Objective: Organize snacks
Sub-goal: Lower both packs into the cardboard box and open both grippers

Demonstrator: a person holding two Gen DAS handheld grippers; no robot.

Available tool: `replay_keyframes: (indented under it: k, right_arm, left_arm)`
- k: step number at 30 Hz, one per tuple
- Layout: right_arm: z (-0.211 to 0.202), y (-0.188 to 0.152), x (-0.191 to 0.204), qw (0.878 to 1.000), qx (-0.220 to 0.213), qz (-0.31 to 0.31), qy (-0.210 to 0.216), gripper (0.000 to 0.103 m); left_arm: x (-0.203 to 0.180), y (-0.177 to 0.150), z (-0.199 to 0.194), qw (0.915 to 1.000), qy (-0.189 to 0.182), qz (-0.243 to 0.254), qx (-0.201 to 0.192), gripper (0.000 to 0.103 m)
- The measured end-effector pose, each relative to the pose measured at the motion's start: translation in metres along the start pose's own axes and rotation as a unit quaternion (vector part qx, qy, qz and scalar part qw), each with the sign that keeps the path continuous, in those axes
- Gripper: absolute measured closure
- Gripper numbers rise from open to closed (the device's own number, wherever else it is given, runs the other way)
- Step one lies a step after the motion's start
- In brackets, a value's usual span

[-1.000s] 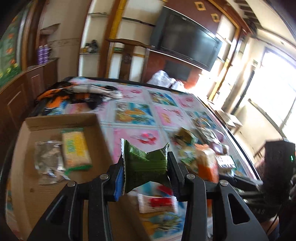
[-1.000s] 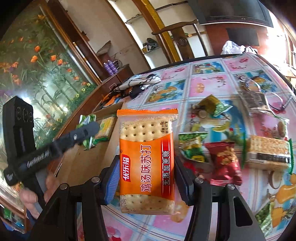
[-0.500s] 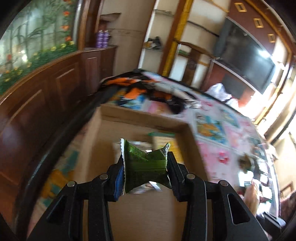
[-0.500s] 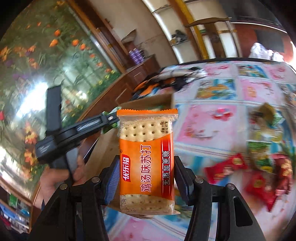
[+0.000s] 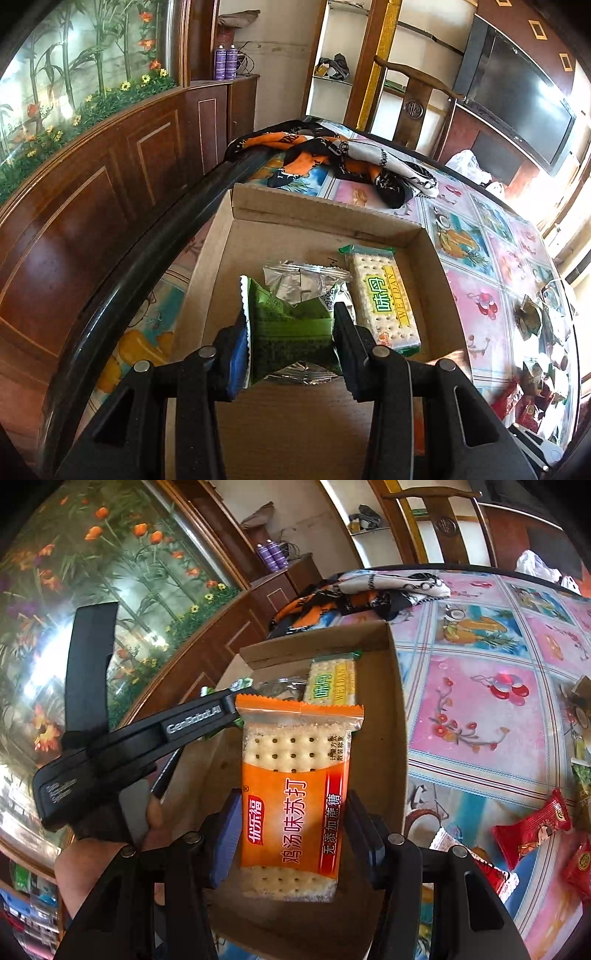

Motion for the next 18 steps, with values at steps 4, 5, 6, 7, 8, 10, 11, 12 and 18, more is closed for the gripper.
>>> replay_keyframes:
  k: [4, 5, 6, 7, 8, 10, 11, 12, 18]
  right_arm:
    - [0.008, -0.002, -0.007, 1.000, 0.009, 0.011, -0.005, 0.045]
    - [0.009, -0.001, -0.007, 1.000, 0.005, 0.006, -0.011, 0.045]
    - [0.009, 0.000, -0.007, 1.000, 0.003, 0.004, -0.016, 0.045]
    - [0.010, 0.000, -0.007, 1.000, 0.003, 0.003, -0.019, 0.045]
    - [0.010, 0.001, -0.007, 1.000, 0.002, 0.002, -0.021, 0.045]
    - [0.013, 0.004, -0.007, 1.000, 0.001, -0.003, -0.030, 0.045]
    - [0.014, 0.005, -0.006, 0.999, 0.002, -0.005, -0.032, 0.045]
    - [0.015, 0.005, -0.006, 0.999, 0.002, -0.005, -0.032, 0.045]
    - [0.025, 0.005, 0.001, 0.999, 0.006, -0.023, -0.045, 0.045]
  left_arm:
    - [0.001, -0.001, 0.001, 1.0000, 0.006, 0.001, 0.003, 0.063]
    - [0.001, -0.001, 0.002, 1.0000, 0.008, 0.003, 0.004, 0.063]
    - [0.001, -0.001, 0.002, 0.9999, 0.010, 0.004, 0.005, 0.063]
    - [0.000, -0.001, 0.002, 0.9999, 0.010, 0.005, 0.005, 0.063]
    - [0.000, -0.001, 0.002, 0.9999, 0.009, 0.006, 0.005, 0.063]
    - [0.000, -0.001, 0.002, 0.9999, 0.010, 0.006, 0.005, 0.063]
    - [0.000, -0.001, 0.002, 0.9999, 0.011, 0.006, 0.005, 0.063]
    - [0.000, -0.001, 0.002, 0.9999, 0.012, 0.007, 0.005, 0.063]
    - [0.000, -0.001, 0.003, 0.9997, 0.020, 0.013, 0.008, 0.063]
Point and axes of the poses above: each gripper's, at about its wrist camera, not at the fingertips, and z roughly the way its jaws point, x to its left, y to its top, the point moved 5 cm from there along z, roughly the way its jaws point, and after that the axes turned 2 degrees about z, right-handed, at the moved point
